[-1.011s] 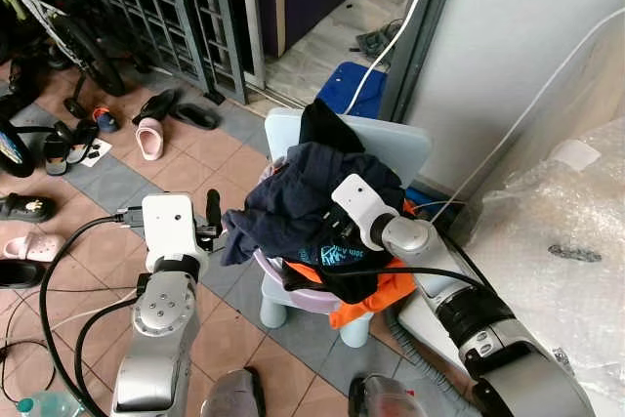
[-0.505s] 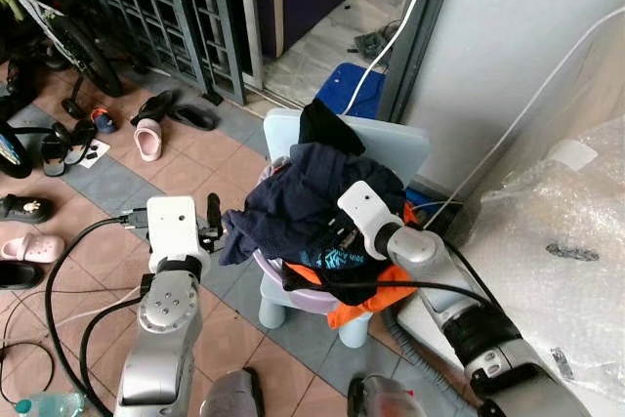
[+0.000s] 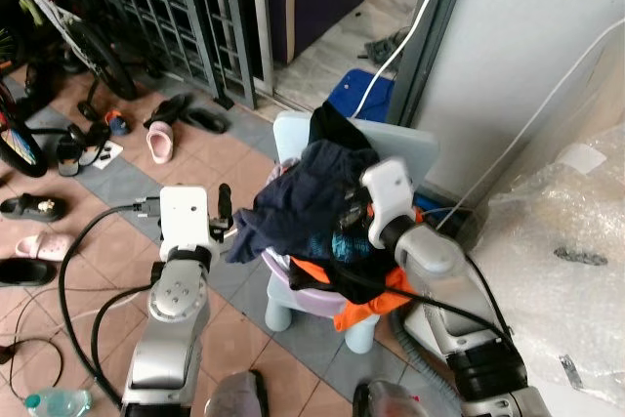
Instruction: Clothes washing
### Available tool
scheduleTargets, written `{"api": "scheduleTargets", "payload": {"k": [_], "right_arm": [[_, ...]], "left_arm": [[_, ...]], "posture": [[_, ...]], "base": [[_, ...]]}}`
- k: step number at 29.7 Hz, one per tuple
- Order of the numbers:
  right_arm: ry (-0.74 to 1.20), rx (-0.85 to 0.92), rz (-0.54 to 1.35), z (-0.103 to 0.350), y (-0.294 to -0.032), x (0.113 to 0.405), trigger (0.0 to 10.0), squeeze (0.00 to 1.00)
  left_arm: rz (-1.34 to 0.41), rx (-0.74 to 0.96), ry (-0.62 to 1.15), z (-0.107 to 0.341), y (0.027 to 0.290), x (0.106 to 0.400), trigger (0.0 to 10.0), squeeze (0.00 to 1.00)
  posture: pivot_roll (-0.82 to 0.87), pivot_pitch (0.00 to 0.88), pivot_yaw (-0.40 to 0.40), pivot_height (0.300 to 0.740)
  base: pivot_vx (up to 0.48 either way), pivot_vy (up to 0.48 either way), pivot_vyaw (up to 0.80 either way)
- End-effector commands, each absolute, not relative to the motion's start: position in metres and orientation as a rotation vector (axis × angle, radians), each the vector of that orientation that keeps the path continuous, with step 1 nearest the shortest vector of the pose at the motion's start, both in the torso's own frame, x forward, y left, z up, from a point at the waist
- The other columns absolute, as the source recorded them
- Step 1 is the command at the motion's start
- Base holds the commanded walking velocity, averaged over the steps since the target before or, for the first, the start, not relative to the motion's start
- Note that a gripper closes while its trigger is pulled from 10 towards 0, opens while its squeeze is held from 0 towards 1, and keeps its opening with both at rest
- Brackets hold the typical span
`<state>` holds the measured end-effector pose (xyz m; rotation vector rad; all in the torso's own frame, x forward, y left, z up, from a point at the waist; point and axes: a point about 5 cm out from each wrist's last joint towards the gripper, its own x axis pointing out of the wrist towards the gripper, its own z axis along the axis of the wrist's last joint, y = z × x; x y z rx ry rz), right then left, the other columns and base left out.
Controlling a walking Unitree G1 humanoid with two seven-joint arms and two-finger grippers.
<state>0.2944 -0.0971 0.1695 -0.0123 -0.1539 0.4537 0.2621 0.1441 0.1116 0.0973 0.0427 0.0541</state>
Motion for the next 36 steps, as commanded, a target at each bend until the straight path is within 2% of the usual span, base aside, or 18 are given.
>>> {"api": "scheduleTargets", "payload": {"k": [1, 11, 32, 33, 34, 35, 36], "right_arm": [[-0.200, 0.018, 0.421, 0.183, -0.104, 0.293, 0.0, 0.00], [-0.213, 0.065, 0.382, 0.194, -0.107, 0.286, 0.0, 0.00], [-0.213, 0.039, 0.356, 0.196, -0.108, 0.288, 0.0, 0.00], [-0.218, 0.034, 0.356, 0.197, -0.108, 0.288, 0.5, 0.00], [-0.220, 0.031, 0.357, 0.197, -0.108, 0.289, 2.4, 0.00], [-0.222, 0.032, 0.359, 0.198, -0.108, 0.289, 10.0, 0.00], [-0.216, 0.027, 0.358, 0.198, -0.108, 0.290, 10.0, 0.00]], "left_arm": [[0.055, 0.115, 0.041, 0.111, 0.145, 0.263, 10.0, 0.00], [0.094, 0.115, 0.025, 0.114, 0.148, 0.272, 10.0, 0.00], [0.097, 0.117, 0.019, 0.113, 0.148, 0.273, 10.0, 0.00], [0.097, 0.118, 0.019, 0.113, 0.148, 0.273, 10.0, 0.00], [0.098, 0.117, 0.018, 0.113, 0.148, 0.274, 10.0, 0.00], [0.079, 0.106, 0.000, 0.115, 0.148, 0.273, 10.0, 0.00], [0.071, 0.102, -0.004, 0.115, 0.147, 0.273, 10.0, 0.00]], "posture": [[-0.01, 0.037, 0.059, 0.740], [-0.02, 0.036, 0.068, 0.740], [-0.02, 0.033, 0.064, 0.740], [-0.02, 0.033, 0.064, 0.740], [-0.02, 0.031, 0.062, 0.740], [-0.02, 0.030, 0.062, 0.740], [-0.02, 0.030, 0.062, 0.740]], "base": [[0.000, 0.000, 0.00], [0.000, 0.000, 0.00], [0.000, 0.000, 0.00], [0.000, 0.000, 0.00], [0.000, 0.000, 0.00], [0.000, 0.000, 0.00], [0.000, 0.000, 0.00]]}}
